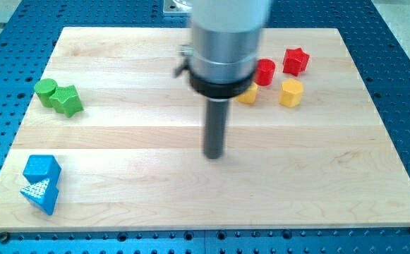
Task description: Move the blue triangle to the bottom right of the blue cube
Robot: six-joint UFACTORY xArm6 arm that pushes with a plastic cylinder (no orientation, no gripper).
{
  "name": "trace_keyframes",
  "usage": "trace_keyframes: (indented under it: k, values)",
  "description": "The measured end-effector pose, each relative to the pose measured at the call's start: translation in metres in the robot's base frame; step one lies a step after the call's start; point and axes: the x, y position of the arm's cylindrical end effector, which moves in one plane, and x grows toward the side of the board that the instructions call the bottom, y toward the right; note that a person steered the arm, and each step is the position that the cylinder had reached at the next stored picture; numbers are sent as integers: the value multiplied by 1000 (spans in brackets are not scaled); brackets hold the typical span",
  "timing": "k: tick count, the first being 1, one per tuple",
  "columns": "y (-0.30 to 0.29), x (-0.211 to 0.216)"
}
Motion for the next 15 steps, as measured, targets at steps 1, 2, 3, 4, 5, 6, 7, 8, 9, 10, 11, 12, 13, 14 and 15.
trace_keyframes:
  k: [1, 2, 3, 4, 5, 6, 7, 8, 9, 10, 11, 12, 13, 14, 15]
  values:
    - [-49, -19]
    - [-91, -26]
    - [-127, -26]
    - [-165, -26]
    - [-202, -26]
    - [-250, -26]
    - [-290, -20]
    - [-290, -16]
    - [-275, 9]
    - [-260, 47]
    - [-260, 48]
    - [-266, 56]
    - [-271, 110]
    - [-262, 110]
    - [-207, 106]
